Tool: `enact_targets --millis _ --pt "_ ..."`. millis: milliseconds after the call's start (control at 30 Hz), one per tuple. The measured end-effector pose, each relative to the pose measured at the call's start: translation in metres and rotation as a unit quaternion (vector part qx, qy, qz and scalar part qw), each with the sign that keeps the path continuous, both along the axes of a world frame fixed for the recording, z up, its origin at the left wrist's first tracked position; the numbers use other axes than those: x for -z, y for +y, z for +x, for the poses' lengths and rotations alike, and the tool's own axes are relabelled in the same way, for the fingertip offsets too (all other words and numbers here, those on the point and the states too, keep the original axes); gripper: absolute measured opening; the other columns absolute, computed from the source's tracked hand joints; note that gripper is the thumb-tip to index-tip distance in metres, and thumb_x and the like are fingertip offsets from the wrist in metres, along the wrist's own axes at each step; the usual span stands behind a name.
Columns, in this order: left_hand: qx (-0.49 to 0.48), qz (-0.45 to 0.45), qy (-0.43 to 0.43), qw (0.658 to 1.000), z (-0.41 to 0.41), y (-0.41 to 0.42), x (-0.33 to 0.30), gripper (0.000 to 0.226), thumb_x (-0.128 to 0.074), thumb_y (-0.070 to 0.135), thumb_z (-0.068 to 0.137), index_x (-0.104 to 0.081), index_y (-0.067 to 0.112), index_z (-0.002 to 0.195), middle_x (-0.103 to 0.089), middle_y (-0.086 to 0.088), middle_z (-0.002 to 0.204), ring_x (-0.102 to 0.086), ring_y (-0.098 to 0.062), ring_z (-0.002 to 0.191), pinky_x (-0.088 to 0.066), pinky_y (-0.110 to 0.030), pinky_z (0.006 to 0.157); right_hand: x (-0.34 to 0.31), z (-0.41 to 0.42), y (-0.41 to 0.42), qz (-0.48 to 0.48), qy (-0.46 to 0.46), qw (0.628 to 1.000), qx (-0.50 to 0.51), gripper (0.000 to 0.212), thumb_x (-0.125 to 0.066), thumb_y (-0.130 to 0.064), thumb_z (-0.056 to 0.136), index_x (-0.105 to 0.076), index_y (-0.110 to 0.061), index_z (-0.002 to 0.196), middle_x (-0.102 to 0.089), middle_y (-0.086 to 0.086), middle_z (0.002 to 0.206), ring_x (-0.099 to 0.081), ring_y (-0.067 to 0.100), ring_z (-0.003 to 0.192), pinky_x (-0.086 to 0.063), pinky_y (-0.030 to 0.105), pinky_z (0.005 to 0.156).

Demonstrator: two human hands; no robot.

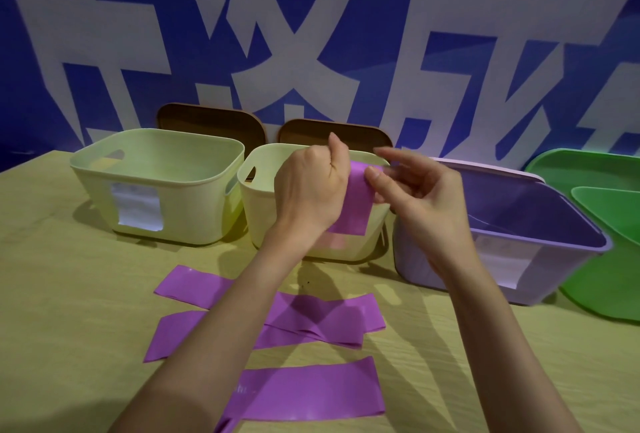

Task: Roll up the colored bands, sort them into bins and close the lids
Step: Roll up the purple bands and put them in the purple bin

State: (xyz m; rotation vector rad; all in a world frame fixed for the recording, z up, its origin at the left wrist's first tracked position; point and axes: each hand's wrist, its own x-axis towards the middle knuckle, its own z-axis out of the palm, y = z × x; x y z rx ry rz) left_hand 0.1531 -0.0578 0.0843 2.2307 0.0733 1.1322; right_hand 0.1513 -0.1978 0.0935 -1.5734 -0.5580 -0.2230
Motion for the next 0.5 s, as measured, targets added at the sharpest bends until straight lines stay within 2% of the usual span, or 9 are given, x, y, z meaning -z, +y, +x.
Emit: enact_targets --millis 67,200,333,433,500 --pt "-0.003 -0.025 0.034 0.999 0.0004 0.0002 -0.0011 0.050 -0.030 0.032 0.104 -0.044 0.023 0.056 -0.045 0.009 0.053 -0.048 -0.008 0.051 -0.035 -0.006 0.048 0.0004 0.0003 0.0004 -0.027 -0.028 0.999 0.005 0.027 -0.073 -0.011 0.083 -0.067 -0.012 0.109 -0.070 0.004 0.097 -0.068 0.015 0.085 -0.056 0.022 0.075" --pt "-0.013 -0.034 0.059 0.998 0.0003 -0.0006 -0.0026 0.051 -0.031 0.034 0.103 -0.044 0.023 0.055 -0.045 0.008 0.054 -0.047 -0.009 0.051 -0.034 -0.008 0.045 0.0023 0.0022 -0.0003 -0.037 -0.044 0.998 0.008 0.020 -0.073 -0.006 0.082 -0.071 -0.012 0.101 -0.071 0.007 0.094 -0.068 0.021 0.086 -0.058 0.029 0.080" --pt "-0.047 0.050 0.019 0.997 -0.0017 -0.0017 -0.0016 0.048 -0.031 0.038 0.103 -0.046 0.022 0.060 -0.044 0.010 0.054 -0.043 -0.005 0.049 -0.025 -0.017 0.045 0.0051 0.0052 0.0015 -0.024 -0.017 0.999 0.024 0.015 -0.072 -0.008 0.083 -0.073 -0.011 0.098 -0.073 0.004 0.086 -0.070 0.016 0.078 -0.056 0.023 0.071" --pt "-0.046 0.097 -0.027 0.994 -0.0017 -0.0009 0.0000 0.042 -0.033 0.036 0.102 -0.049 0.021 0.066 -0.045 0.009 0.058 -0.036 -0.001 0.047 -0.021 -0.016 0.046 0.0045 0.0055 0.0004 0.000 0.013 1.000 0.025 0.012 -0.070 -0.013 0.086 -0.074 -0.008 0.096 -0.073 0.000 0.079 -0.067 0.008 0.068 -0.050 0.016 0.062" --pt "-0.034 0.090 -0.036 0.995 -0.0009 -0.0009 0.0009 0.042 -0.033 0.033 0.102 -0.047 0.021 0.064 -0.039 0.011 0.052 -0.036 0.001 0.045 -0.022 -0.015 0.045 0.0034 0.0049 -0.0015 0.010 0.024 0.999 0.019 0.012 -0.068 -0.016 0.087 -0.074 -0.011 0.095 -0.072 0.000 0.076 -0.065 0.009 0.066 -0.050 0.015 0.060"
